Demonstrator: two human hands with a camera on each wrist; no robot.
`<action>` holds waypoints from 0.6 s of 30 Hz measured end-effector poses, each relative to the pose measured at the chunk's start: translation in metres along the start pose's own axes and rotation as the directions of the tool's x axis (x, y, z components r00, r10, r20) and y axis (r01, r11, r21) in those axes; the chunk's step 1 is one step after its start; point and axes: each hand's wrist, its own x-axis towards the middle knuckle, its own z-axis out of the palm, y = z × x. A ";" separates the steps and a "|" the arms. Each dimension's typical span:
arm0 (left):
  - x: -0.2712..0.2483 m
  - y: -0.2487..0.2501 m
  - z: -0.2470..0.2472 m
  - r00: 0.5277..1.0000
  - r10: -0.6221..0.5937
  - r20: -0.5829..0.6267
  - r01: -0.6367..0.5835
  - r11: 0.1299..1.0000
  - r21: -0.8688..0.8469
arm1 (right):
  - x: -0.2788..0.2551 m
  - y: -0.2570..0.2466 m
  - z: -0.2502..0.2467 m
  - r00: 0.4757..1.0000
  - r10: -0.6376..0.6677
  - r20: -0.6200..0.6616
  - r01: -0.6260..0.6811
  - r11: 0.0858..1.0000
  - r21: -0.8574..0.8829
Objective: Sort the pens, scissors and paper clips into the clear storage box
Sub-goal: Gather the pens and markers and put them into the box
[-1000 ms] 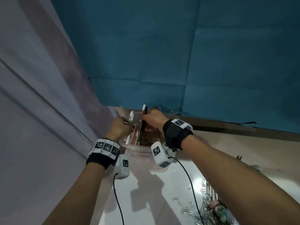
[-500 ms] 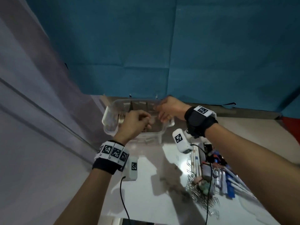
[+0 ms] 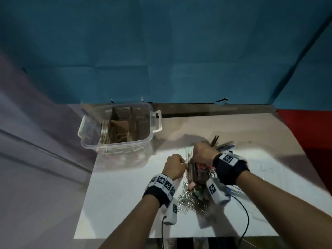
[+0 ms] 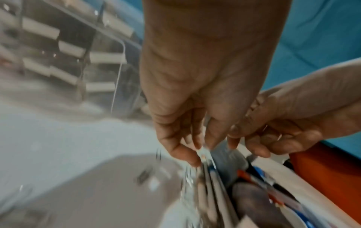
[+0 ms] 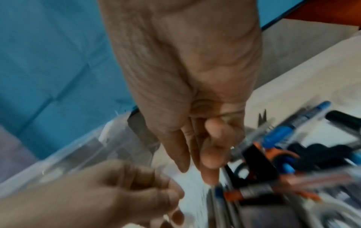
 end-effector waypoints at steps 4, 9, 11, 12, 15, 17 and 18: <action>0.007 0.003 0.032 0.992 -0.046 -0.114 0.053 0.996 0.065 | -0.001 0.001 0.024 0.989 -0.050 -0.140 0.023 0.983 -0.183; 0.012 0.002 0.048 0.979 -0.073 -0.189 0.098 0.987 0.127 | 0.001 -0.003 0.029 0.988 -0.077 -0.136 0.033 0.952 -0.303; 0.012 0.001 0.048 0.976 -0.106 -0.188 0.129 0.985 0.112 | 0.003 -0.002 0.032 0.995 -0.030 -0.093 0.001 0.953 -0.302; 0.013 0.001 0.048 0.975 -0.116 -0.188 0.137 0.985 0.106 | 0.005 -0.002 0.033 0.998 0.004 -0.069 -0.024 0.957 -0.290; 0.015 -0.001 0.045 0.973 -0.151 -0.173 0.171 0.979 0.108 | 0.012 -0.001 0.037 0.998 0.063 -0.023 -0.067 0.977 -0.203; 0.018 -0.003 0.043 0.970 -0.182 -0.163 0.201 0.973 0.110 | 0.015 0.001 0.037 0.996 0.080 -0.033 -0.084 0.987 -0.134; 0.019 -0.005 0.042 0.968 -0.194 -0.158 0.212 0.972 0.103 | 0.016 0.002 0.038 0.995 0.089 -0.039 -0.092 0.991 -0.096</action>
